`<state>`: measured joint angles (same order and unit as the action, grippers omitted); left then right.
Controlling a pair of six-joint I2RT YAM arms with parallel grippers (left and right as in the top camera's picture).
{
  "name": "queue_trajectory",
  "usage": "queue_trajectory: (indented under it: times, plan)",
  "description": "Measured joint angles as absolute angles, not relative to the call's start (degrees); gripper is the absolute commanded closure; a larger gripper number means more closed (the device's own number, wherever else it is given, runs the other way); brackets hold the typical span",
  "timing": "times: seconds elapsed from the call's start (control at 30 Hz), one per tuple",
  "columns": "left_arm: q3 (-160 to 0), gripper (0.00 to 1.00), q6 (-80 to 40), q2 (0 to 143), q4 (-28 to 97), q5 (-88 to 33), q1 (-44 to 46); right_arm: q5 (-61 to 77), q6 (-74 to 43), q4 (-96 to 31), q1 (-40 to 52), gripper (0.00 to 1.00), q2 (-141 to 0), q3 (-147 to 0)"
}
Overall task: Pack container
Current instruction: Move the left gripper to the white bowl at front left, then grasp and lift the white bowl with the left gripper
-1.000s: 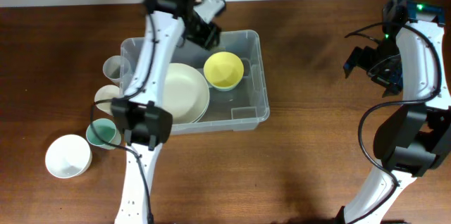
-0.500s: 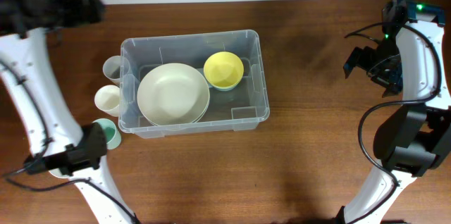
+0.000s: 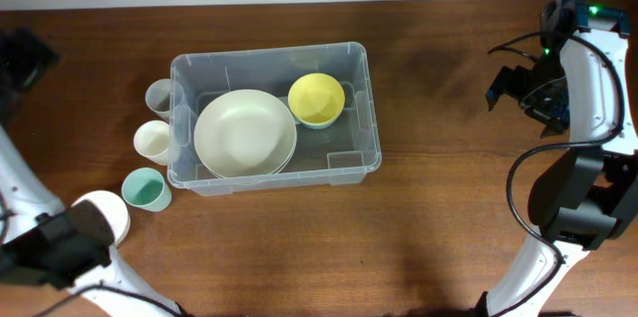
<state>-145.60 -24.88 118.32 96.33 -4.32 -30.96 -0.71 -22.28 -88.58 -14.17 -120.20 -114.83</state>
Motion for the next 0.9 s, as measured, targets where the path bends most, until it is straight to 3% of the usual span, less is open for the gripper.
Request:
queue_trajectory:
  times: [0.37,0.9]
  plan:
    - [-113.3,0.0,-38.7,107.98,94.11,3.29,-43.44,-0.71,-22.26,-88.6,-14.17,0.01,-120.2,-114.83]
    - [-80.62,0.0,-42.5,108.01,77.58,3.68,-43.9,-0.71,-22.31,-88.6,-14.17,0.01,-120.2,-114.83]
